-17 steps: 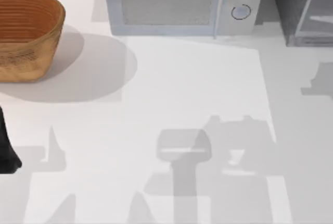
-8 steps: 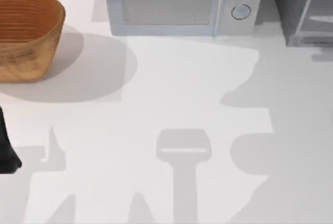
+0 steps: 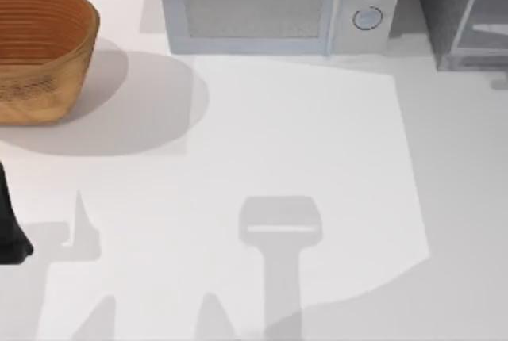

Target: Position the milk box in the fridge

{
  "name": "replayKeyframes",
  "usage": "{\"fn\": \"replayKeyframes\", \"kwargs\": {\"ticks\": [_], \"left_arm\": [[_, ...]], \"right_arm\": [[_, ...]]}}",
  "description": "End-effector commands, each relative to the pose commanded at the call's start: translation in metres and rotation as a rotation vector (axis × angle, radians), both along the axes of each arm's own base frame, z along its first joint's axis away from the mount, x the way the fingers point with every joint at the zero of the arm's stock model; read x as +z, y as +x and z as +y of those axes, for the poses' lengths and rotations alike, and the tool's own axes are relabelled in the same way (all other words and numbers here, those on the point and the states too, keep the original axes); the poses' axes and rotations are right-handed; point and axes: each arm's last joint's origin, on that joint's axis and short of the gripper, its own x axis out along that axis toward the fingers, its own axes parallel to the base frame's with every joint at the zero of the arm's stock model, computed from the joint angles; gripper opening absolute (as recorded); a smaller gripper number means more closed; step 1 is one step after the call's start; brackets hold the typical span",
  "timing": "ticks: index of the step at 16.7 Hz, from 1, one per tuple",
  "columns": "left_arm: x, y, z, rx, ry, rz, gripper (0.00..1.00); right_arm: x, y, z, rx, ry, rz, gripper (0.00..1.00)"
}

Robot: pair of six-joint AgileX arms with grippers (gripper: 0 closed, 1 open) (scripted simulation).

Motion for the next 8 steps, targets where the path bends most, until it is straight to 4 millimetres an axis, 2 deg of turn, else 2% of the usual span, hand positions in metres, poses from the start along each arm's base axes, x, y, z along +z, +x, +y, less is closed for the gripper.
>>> {"fn": "replayKeyframes", "kwargs": {"ticks": [8], "left_arm": [[0.0,0.0,0.0,0.0,0.0,0.0,1.0]], "right_arm": [[-0.0037,0.0023,0.0012,0.004,0.003,0.006,0.0]]}}
